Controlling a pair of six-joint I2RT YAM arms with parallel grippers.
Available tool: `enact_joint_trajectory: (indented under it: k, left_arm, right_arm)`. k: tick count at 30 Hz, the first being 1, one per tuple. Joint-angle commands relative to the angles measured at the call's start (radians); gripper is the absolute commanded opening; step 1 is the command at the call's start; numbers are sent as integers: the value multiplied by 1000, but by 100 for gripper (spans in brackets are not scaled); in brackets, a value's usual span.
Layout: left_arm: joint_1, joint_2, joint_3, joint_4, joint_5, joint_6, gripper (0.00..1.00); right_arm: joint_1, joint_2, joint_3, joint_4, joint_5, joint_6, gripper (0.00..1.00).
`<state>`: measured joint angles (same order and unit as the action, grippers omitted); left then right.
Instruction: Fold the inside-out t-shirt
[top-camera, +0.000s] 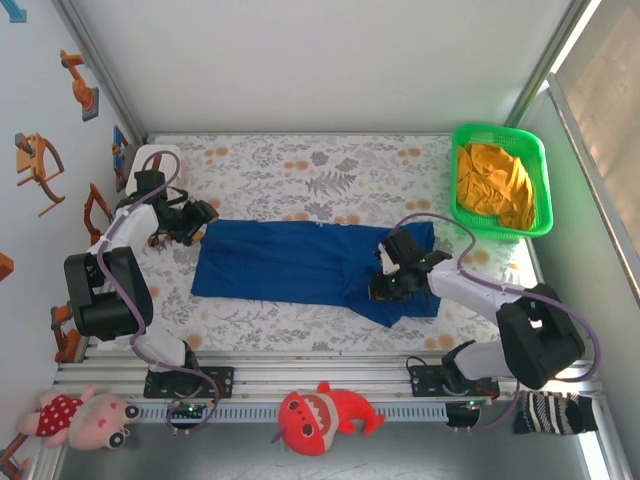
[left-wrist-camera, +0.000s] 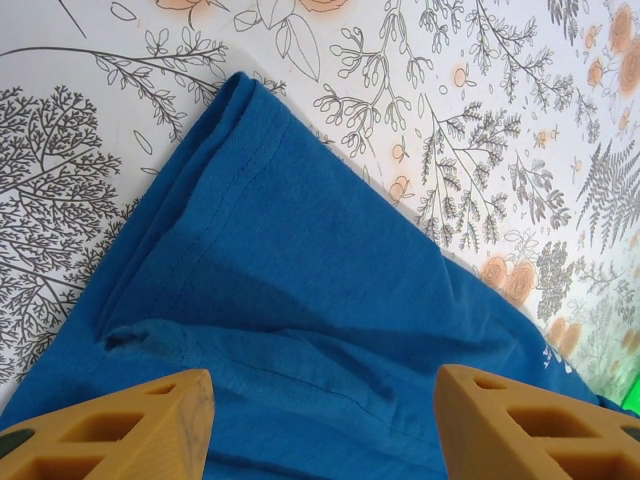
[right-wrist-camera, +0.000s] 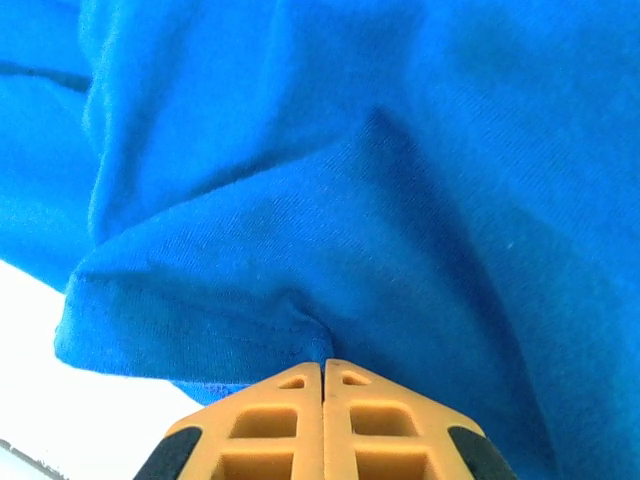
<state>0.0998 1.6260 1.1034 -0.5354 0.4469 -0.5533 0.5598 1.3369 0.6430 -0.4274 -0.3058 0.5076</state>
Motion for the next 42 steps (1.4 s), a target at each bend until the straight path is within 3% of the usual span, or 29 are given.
enact_joint_trajectory:
  k: [1,5,13,17,23,26,30,42]
  left_arm:
    - [8,-31,17,-16,24,12,59]
    - [9,-32,18,-15,26,11,59]
    - [12,-30,23,-17,26,13,59]
    - [18,-41,22,-24,24,16,59]
    - [34,-36,35,-43,4,21,59]
    - [37,-28,41,-43,7,21,60]
    - [38,-11,52,-57,3,29,61]
    - [47,18,49,-49,0,17,62]
  right_arm:
    - [18,-53,-28,4,-21,25,0]
    - [43,-102,-60,5,-68,49,0]
    - [50,-166,-12,-40,-123,36,23]
    - [-28,-186,127,-153,2,-12,31]
    - [-237,-127,281,-256,295,-10,43]
    - [-324,-72,287,-247,342,-8,44]
    - [-405,-8,254,-191,307,-11,44]
    - [-446,162,223,-50,219,-6,43]
